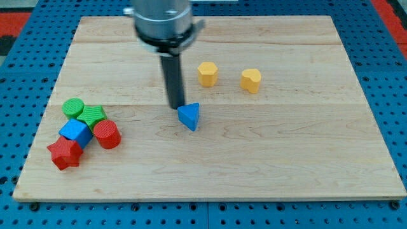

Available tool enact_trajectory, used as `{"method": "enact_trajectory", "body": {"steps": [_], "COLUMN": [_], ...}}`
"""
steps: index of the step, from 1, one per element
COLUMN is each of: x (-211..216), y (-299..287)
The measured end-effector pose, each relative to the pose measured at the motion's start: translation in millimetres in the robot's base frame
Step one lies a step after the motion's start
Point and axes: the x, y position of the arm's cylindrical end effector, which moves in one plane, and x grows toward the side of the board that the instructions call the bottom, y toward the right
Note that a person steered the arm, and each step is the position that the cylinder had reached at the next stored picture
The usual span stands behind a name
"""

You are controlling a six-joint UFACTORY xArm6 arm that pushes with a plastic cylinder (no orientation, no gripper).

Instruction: Place the blue triangle into the right of red circle

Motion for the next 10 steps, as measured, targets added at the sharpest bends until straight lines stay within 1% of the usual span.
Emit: {"method": "enact_trajectory", "body": {"steps": [1,2,4,5,6,7,8,9,10], "x": [1,17,21,36,20,22,34,44,54], "y": [62,49,-78,-117,-64,-17,20,-32,-100]}}
